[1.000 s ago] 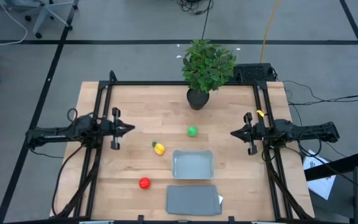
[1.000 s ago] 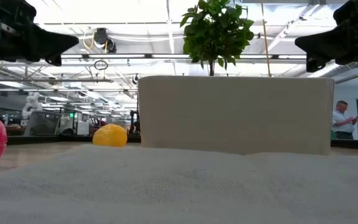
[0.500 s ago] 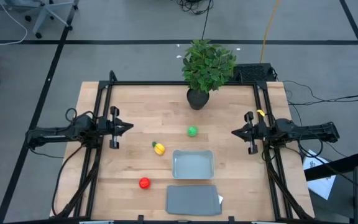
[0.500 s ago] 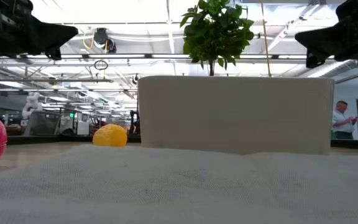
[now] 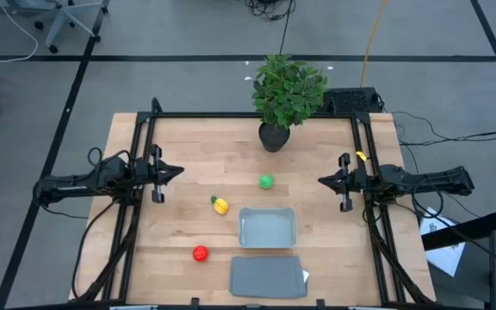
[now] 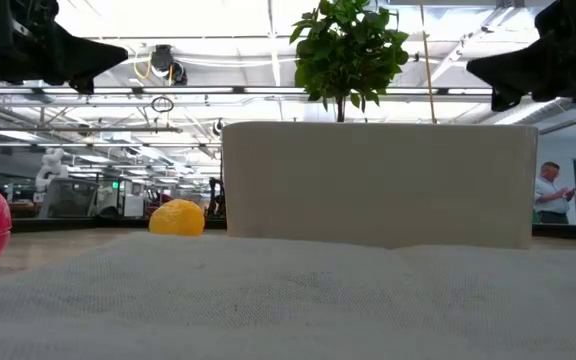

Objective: Pick and placing Produce into tupperware
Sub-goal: Put the green pear into the bin

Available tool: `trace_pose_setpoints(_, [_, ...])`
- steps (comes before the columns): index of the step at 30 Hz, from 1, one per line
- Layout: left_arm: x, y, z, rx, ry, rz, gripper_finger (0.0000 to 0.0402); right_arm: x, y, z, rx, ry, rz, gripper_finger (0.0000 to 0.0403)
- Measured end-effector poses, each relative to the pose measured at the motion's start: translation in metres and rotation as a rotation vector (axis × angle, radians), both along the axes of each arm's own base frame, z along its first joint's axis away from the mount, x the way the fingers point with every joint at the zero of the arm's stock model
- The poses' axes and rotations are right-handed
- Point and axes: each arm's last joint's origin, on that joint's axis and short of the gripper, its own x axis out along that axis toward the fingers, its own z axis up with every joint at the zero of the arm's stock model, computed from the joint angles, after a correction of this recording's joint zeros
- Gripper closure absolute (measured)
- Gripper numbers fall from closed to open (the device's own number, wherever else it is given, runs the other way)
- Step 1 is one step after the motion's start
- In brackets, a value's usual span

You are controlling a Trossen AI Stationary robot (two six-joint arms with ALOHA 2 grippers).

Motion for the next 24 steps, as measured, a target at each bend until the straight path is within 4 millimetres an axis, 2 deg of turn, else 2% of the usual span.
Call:
trace_pose_setpoints(4, [0.000, 0.000, 0.000, -0.006, -0.006, -0.001, 0.0380, 0.006, -0.002, -0.003, -0.003, 0.044, -0.088, 0.0403])
trace_pose_setpoints(10, [0.000, 0.000, 0.003, -0.006, -0.029, -0.001, 0.0380, 0.019, -0.001, -0.001, -0.040, 0.026, -0.097, 0.0403])
trace_pose_setpoints(15, [0.000, 0.000, 0.003, -0.006, -0.029, -0.001, 0.0380, 0.034, 0.000, -0.012, -0.089, 0.167, -0.119, 0.0403])
trace_pose_setpoints(24, [0.000, 0.000, 0.002, -0.012, -0.022, -0.003, 0.0380, 0.074, 0.001, 0.017, -0.151, 0.262, -0.147, 0.0403])
